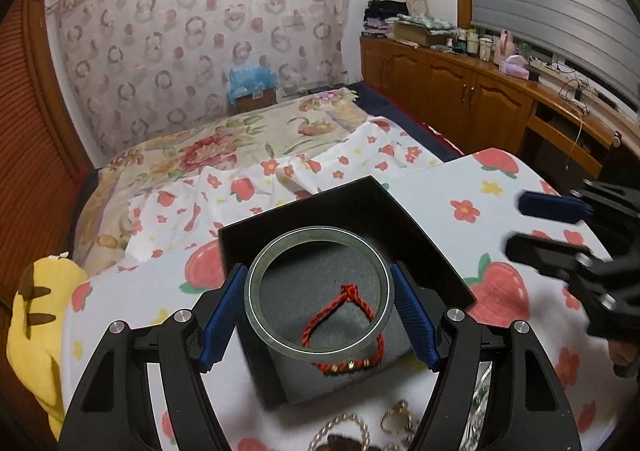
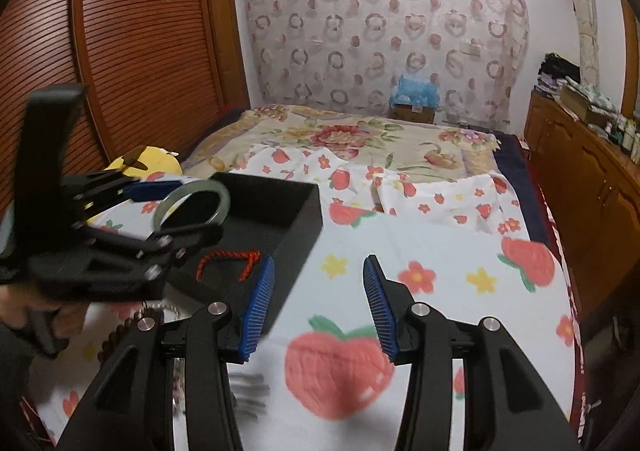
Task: Organize jewelry
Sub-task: 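Lower the jade bangle into the black box and open the left tool, then reach the right tool to the pile and grasp the silver cuff bangle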
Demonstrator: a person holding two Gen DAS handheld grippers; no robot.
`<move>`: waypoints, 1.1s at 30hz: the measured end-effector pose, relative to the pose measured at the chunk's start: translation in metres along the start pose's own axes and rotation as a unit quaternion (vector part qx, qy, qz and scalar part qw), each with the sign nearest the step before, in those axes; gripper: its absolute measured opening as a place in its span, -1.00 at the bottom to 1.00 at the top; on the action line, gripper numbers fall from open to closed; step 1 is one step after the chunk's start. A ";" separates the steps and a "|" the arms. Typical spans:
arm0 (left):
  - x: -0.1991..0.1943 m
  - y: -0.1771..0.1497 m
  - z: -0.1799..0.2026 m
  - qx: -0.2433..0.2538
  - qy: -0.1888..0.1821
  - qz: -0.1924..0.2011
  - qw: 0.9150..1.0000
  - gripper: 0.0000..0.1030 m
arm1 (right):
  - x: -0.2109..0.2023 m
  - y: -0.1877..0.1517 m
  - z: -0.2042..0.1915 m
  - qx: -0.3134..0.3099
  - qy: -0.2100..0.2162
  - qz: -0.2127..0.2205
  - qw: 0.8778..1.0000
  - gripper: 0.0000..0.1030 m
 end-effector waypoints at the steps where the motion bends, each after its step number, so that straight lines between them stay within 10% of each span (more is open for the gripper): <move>1: 0.004 0.000 0.000 -0.001 0.001 -0.003 1.000 0.34 | -0.001 -0.003 0.003 0.000 -0.001 -0.001 1.000 -0.05; 18: 0.007 -0.004 0.011 0.010 -0.003 -0.005 1.000 0.54 | -0.019 -0.027 0.000 -0.013 -0.004 0.002 1.000 -0.05; 33: -0.075 -0.049 0.017 0.002 -0.023 0.035 0.999 0.55 | -0.053 -0.069 -0.060 -0.033 0.062 -0.017 0.997 -0.25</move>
Point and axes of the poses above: each gripper's, at about its wrist camera, not at the fingertips, and x roughly the way its jaws point, z to its right, y to its top, the point moved 9 cm from there along x, roughly the way its jaws point, and after that the axes turned 14 degrees about -y, right-handed, at the moved point
